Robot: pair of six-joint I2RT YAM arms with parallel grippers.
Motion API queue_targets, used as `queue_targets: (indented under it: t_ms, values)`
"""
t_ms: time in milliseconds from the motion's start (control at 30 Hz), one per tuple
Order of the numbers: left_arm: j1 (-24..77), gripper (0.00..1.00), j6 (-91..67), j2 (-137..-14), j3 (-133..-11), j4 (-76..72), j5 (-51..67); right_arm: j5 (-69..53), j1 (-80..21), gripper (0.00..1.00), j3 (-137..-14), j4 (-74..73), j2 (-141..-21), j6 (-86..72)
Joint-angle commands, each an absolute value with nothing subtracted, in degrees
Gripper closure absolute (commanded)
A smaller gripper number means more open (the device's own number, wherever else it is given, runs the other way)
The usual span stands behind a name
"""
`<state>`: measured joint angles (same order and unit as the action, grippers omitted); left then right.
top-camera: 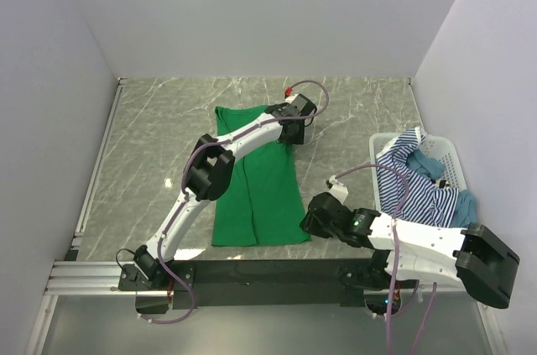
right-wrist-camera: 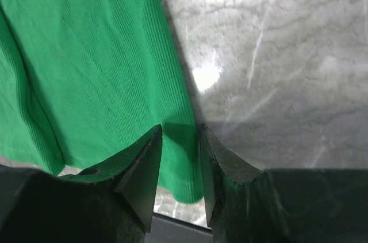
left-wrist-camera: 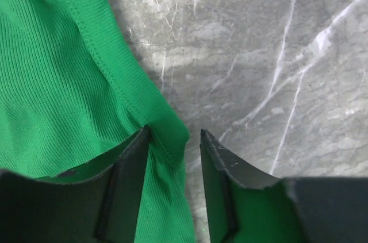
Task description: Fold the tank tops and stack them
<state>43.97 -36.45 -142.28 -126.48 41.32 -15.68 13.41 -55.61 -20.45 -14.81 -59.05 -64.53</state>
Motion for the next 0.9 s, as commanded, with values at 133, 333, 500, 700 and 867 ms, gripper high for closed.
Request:
queue_targets:
  t_ms: [133,333,500,700,867]
  values:
    - [44.3,0.56,-34.8,-140.4,-124.3,36.3,-16.8,14.5,-57.0,0.59,-19.3,-19.6,-54.6,-66.4]
    - [44.3,0.55,-35.5,-140.0,-125.9,36.1,-17.5,14.3,-59.3,0.60,-18.6,-19.0,-55.4,-68.2]
    - [44.3,0.55,-35.2,-139.9,-126.2,35.7,-17.8,14.1,-60.3,0.62,-18.8,-16.9,-58.4,-68.8]
    - [44.2,0.57,-35.3,-139.0,-125.3,35.5,-18.2,13.9,-60.6,0.72,-18.3,-15.7,-59.3,-69.3]
    - [44.2,0.55,-35.1,-135.3,-122.8,34.0,-19.3,13.9,-60.6,0.86,-17.8,-15.6,-59.8,-69.6]
